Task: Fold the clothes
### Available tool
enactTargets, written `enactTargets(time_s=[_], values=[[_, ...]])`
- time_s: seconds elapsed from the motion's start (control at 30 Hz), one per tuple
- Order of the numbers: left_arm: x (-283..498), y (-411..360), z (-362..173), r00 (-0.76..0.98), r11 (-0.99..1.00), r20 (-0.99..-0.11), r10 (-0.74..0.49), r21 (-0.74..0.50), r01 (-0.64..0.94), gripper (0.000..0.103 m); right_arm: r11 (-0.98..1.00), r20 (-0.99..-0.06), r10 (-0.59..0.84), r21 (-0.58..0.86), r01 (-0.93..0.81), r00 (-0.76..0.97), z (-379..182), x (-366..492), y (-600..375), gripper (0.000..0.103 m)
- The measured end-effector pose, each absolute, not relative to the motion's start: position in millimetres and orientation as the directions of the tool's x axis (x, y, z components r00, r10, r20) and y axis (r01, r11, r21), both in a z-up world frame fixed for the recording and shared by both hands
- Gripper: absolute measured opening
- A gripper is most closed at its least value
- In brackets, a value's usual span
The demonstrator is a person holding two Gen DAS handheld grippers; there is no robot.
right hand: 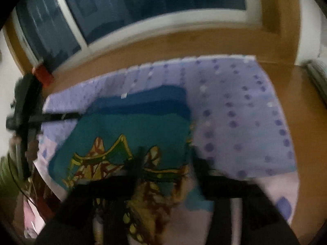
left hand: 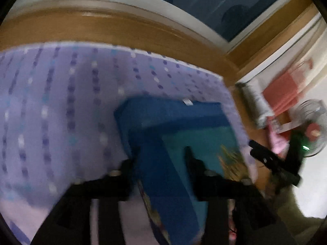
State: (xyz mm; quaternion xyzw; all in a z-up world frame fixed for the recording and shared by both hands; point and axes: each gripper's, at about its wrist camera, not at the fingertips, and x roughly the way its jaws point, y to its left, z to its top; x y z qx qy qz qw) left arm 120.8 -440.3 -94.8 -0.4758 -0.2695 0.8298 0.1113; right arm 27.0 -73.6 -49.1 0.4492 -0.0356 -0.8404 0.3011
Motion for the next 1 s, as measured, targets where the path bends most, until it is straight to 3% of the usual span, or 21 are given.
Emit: enactTargets(time_s=[0.1,0.33,0.43,0.53,0.73,1.0], values=[[143,-447,-105,-0.506,-0.761,-0.695,0.512,-0.639,0.108,0.058,-0.803,-0.722,-0.575,0.406,0.437,-0.385,-46,21,-57,0.081],[148,-439,-124,-0.473,-0.746,-0.719,0.509,-0.643,0.175,0.058,-0.785,-0.779,-0.582,0.465,0.409,-0.233,-76,7,-79,0.081],[141,-428,-119,-0.469,-0.793,-0.749,0.468,-0.590,0.152,0.058,-0.787,-0.789,-0.571,0.448,0.425,-0.226,-82,7,-90,0.081],[132,-414,-109,-0.468,-0.897,-0.834,0.292,-0.408,0.168,0.058,-0.799,-0.811,-0.542,0.418,0.431,-0.219,-88,8,-98,0.081],[119,-398,-115,-0.422,-0.941,-0.882,0.210,-0.299,0.157,0.058,-0.814,-0.825,-0.507,0.363,0.453,-0.250,-89,11,-103,0.081],[118,-398,-128,-0.423,-0.916,-0.875,0.238,-0.347,0.201,0.059,-0.804,-0.820,-0.503,0.329,0.495,-0.272,-92,8,-115,0.081]])
